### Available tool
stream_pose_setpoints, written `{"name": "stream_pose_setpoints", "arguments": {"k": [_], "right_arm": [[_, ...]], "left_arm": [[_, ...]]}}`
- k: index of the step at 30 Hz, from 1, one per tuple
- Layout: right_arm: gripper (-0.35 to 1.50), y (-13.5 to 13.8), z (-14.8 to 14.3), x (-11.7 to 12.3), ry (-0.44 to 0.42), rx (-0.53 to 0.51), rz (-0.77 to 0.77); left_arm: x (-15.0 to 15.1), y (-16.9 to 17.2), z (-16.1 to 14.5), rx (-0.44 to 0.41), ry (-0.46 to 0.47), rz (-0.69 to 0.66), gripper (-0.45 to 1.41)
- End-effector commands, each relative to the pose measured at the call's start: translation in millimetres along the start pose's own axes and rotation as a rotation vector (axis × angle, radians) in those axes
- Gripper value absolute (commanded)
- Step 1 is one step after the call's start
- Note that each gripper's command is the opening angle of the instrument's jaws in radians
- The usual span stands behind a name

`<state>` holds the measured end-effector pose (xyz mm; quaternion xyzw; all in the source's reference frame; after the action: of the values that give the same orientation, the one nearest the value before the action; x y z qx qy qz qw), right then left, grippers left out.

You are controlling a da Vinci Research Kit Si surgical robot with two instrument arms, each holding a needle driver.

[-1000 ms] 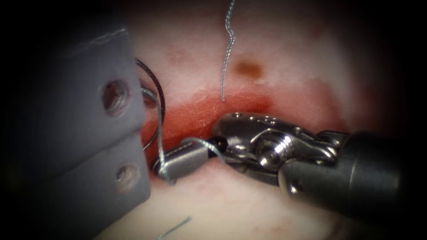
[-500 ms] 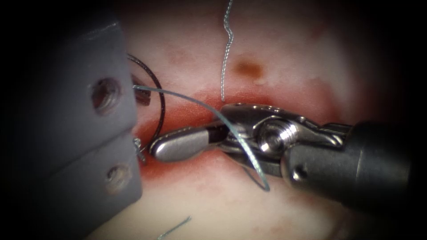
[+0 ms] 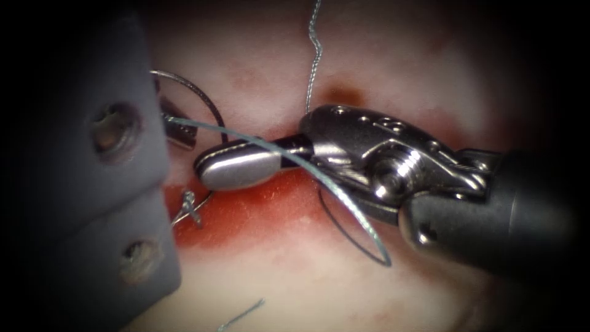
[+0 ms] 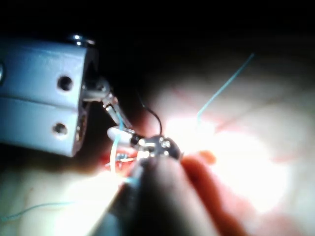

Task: Wound Closure
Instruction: Wrap the suture twice around the right gripper.

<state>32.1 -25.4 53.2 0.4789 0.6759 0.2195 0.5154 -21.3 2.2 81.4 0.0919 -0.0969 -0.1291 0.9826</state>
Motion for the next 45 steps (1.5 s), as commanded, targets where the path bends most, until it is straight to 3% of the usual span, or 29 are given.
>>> {"name": "stream_pose_setpoints", "arguments": {"k": [1, 3, 5, 7, 16, 19, 26, 31, 34, 36, 38, 41, 45], "right_arm": [[-0.35, 0.2, 0.6, 0.8, -0.049, 0.015, 0.022], [-0.35, -0.6, 0.4, 0.2, -0.142, 0.022, 0.11], [-0.35, -1.4, 0.6, -0.5, -0.17, 0.052, 0.209], [-0.35, -1.8, 0.9, -0.6, -0.164, 0.079, 0.299], [-0.35, -3.8, 1.9, 1.2, -0.03, 0.239, 0.389], [-0.35, -4.6, 2.1, 3.0, 0.047, 0.238, 0.413], [-0.35, -4.2, 2.4, 3.6, 0.122, 0.227, 0.41], [-0.35, -3.3, 2.6, 3.8, 0.235, 0.192, 0.269], [-0.35, -2.9, 2.4, 4.1, 0.294, 0.114, 0.162], [-0.35, -2.5, 1.8, 4.8, 0.285, -0.042, 0.004], [-0.35, -2.4, 1.6, 4.9, 0.277, -0.153, -0.054], [-0.35, -2.3, 1.4, 5.1, 0.216, -0.322, -0.106], [-0.35, -2.2, 1.6, 5.1, 0.065, -0.549, -0.198]], "left_arm": [[-0.4, 1.5, -0.2, -0.046, 0.021, -0.024, -0.45], [0.3, 2.4, 0.7, -0.148, 0.073, -0.125, -0.45], [1.4, 2.7, 1.6, -0.197, 0.117, -0.145, -0.45], [2.2, 2.7, 2.4, -0.184, 0.133, -0.142, -0.45], [4.7, 2.6, 4.0, -0.15, 0.275, -0.084, -0.45], [5.3, 1.2, 5.2, -0.146, 0.386, -0.104, -0.45], [5.0, -1.2, 6.4, -0.057, 0.416, -0.066, -0.45], [4.3, -2.9, 5.9, -0.003, 0.42, -0.071, -0.45], [3.7, -3.5, 5.3, 0.017, 0.418, -0.077, -0.45], [3.1, -3.8, 4.7, 0.027, 0.402, -0.069, -0.45], [2.9, -4.0, 4.5, 0.031, 0.393, -0.062, -0.45], [2.5, -4.1, 4.4, 0.033, 0.385, -0.062, -0.45], [2.3, -4.4, 4.0, 0.042, 0.375, -0.043, -0.45]]}}
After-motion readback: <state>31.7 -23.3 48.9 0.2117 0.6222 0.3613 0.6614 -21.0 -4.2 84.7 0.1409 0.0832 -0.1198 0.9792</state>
